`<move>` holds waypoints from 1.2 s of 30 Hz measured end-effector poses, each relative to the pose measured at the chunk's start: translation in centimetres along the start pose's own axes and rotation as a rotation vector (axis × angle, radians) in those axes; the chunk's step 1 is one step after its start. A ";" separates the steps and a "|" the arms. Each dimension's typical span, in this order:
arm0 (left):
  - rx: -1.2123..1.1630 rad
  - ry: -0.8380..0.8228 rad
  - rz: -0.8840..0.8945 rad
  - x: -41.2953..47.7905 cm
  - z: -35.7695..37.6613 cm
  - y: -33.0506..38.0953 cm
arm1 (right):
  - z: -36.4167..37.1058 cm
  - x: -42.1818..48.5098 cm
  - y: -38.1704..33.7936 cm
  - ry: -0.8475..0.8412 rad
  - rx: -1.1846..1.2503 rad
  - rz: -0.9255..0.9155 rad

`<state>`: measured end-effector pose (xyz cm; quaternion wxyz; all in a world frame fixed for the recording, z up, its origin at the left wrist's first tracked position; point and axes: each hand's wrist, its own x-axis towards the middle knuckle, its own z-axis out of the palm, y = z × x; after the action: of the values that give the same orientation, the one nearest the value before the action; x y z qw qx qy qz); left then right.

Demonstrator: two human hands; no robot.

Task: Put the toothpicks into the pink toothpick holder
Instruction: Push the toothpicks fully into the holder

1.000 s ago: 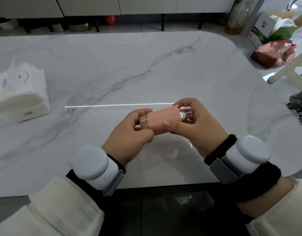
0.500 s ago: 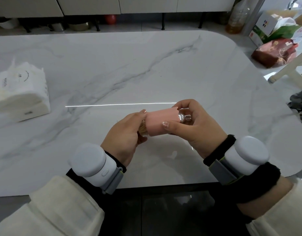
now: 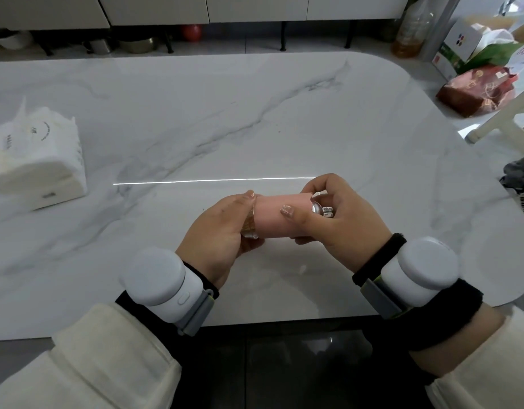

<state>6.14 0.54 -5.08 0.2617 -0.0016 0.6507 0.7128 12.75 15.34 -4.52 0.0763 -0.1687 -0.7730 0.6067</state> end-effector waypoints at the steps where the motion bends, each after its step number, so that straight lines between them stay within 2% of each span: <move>1: -0.003 -0.004 0.006 0.0 0.0 0.0 | 0.0 0.0 0.0 -0.004 0.005 0.006; 13: 0.015 -0.009 0.005 0.2 -0.1 -0.2 | 0.3 -0.1 -0.4 -0.067 -0.030 0.034; 19: 0.009 0.004 0.006 0.3 -0.1 -0.1 | -0.1 -0.5 -0.5 -0.165 -0.238 -0.144; 25: 0.007 0.012 0.002 0.2 0.0 -0.1 | -0.1 -0.5 -0.6 -0.113 -0.292 -0.220; 36: 0.001 0.006 0.026 0.2 -0.2 -0.2 | -0.3 -0.4 -0.3 -0.038 -0.239 -0.099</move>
<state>5.99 0.48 -5.35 0.2504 0.0046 0.6519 0.7157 13.18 15.39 -4.12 0.0708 -0.1264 -0.8486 0.5088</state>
